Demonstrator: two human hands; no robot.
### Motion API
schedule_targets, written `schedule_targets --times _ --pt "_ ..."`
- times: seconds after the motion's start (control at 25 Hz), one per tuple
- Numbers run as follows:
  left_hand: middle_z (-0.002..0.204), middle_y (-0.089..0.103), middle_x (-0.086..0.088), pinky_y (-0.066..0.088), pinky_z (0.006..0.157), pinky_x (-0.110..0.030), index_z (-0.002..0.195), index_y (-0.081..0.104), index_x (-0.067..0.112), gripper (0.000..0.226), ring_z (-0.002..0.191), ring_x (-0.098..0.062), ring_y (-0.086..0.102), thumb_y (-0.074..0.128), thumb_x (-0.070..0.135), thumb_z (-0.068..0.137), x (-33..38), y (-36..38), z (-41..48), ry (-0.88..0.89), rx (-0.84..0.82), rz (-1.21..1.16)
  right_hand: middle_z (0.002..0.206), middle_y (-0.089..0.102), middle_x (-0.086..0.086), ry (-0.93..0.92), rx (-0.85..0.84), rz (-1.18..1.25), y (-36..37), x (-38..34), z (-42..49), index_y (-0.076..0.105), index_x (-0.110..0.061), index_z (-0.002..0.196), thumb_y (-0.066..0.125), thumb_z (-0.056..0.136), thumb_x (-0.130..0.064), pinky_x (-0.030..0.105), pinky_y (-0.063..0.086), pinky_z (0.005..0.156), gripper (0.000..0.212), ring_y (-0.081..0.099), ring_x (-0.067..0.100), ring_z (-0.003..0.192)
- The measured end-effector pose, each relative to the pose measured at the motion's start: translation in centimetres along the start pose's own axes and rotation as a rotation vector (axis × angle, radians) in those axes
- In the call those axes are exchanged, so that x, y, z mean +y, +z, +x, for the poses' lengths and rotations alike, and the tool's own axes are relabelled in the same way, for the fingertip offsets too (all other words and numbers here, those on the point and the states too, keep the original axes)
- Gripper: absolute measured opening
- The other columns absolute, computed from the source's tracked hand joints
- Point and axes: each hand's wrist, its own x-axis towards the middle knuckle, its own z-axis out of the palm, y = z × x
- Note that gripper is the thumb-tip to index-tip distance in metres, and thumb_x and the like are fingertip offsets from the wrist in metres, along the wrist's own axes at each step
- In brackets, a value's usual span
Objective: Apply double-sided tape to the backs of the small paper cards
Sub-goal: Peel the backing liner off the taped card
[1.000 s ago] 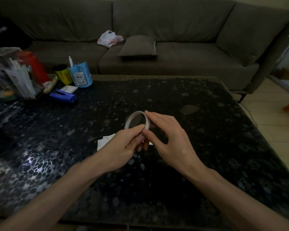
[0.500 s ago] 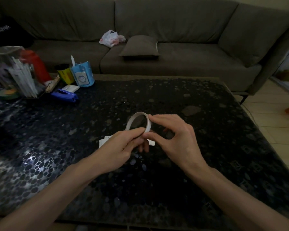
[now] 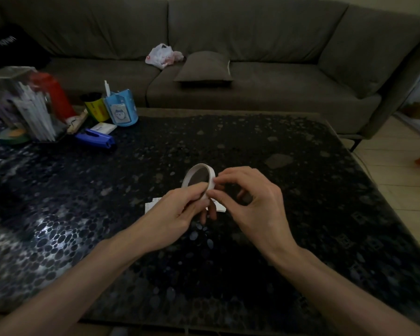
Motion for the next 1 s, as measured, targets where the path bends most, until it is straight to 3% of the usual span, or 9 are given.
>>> schedule_targets --times 0.12,0.2,0.32,0.44,0.64,0.72,0.8,0.88,1.0 --pt "0.096 0.073 0.005 0.055 0.077 -0.025 0.105 0.066 0.015 0.020 0.089 -0.021 0.070 0.046 0.015 0.110 -0.1 0.1 0.1 -0.018 0.002 -0.011 0.124 0.068 -0.010 0.040 -0.007 0.004 0.0 0.0 0.0 0.072 -0.024 0.125 0.081 0.090 -0.029 0.020 0.054 0.094 0.037 0.062 0.001 0.114" --pt "0.096 0.073 0.004 0.056 0.076 -0.025 0.103 0.066 0.015 0.021 0.088 -0.020 0.071 0.046 0.016 0.110 0.1 0.0 0.1 -0.022 0.011 -0.021 0.123 0.070 -0.010 0.041 0.003 -0.033 0.1 0.0 0.0 0.076 -0.023 0.120 0.079 0.090 -0.031 0.020 0.052 0.097 0.031 0.061 0.000 0.114" --pt "0.090 0.071 0.004 0.053 0.070 -0.025 0.098 0.066 0.017 0.024 0.081 -0.020 0.068 0.046 0.019 0.110 0.4 0.0 0.0 -0.023 0.024 -0.013 0.115 0.070 -0.012 0.055 -0.005 -0.024 0.2 0.0 0.2 0.079 -0.024 0.110 0.077 0.091 -0.032 0.020 0.053 0.088 0.022 0.062 0.002 0.108" --pt "0.079 0.065 0.003 0.051 0.068 -0.040 0.089 0.063 0.016 0.027 0.072 -0.022 0.060 0.047 0.023 0.110 0.6 0.1 -0.2 -0.037 0.042 0.039 0.107 0.065 -0.015 0.098 -0.045 0.035 0.0 0.3 0.5 0.076 -0.026 0.103 0.077 0.093 -0.026 0.019 0.053 0.080 0.010 0.062 0.004 0.101" --pt "0.079 0.055 -0.020 0.044 0.067 -0.050 0.089 0.058 0.000 0.034 0.073 -0.035 0.050 0.044 0.022 0.111 0.6 0.0 0.2 -0.067 0.100 -0.013 0.109 0.055 -0.020 0.248 -0.137 0.219 0.2 0.1 0.8 0.064 -0.040 0.099 0.069 0.096 -0.030 0.010 0.050 0.084 0.012 0.061 -0.001 0.103" --pt "0.079 0.052 -0.023 0.047 0.068 -0.051 0.090 0.060 -0.003 0.038 0.074 -0.038 0.049 0.041 0.022 0.112 0.9 0.0 0.3 -0.064 0.121 -0.053 0.116 0.055 -0.020 0.305 -0.104 0.293 0.4 0.2 0.9 0.066 -0.040 0.109 0.069 0.097 -0.031 0.015 0.055 0.084 0.015 0.064 -0.001 0.103" --pt "0.083 0.057 -0.022 0.053 0.079 -0.058 0.102 0.069 0.005 0.034 0.080 -0.039 0.056 0.041 0.023 0.111 1.0 0.0 0.4 -0.088 0.142 -0.078 0.124 0.053 -0.020 0.349 -0.086 0.316 0.2 0.4 0.9 0.063 -0.040 0.124 0.070 0.098 -0.025 0.018 0.058 0.083 0.031 0.065 -0.003 0.105" --pt "0.084 0.060 -0.019 0.053 0.083 -0.061 0.107 0.072 0.014 0.032 0.082 -0.039 0.058 0.042 0.025 0.111 0.9 0.0 0.3 -0.101 0.151 -0.079 0.127 0.051 -0.021 0.302 -0.116 0.260 0.1 0.6 0.9 0.065 -0.037 0.129 0.070 0.097 -0.019 0.014 0.056 0.083 0.037 0.062 -0.006 0.107" --pt "0.081 0.058 -0.017 0.050 0.074 -0.061 0.093 0.066 0.009 0.038 0.076 -0.037 0.055 0.041 0.031 0.111 0.6 0.0 0.3 -0.109 0.144 -0.054 0.126 0.055 -0.020 0.168 -0.160 0.152 0.1 0.3 0.5 0.072 -0.031 0.126 0.073 0.095 -0.026 0.013 0.053 0.085 0.032 0.060 -0.006 0.111"
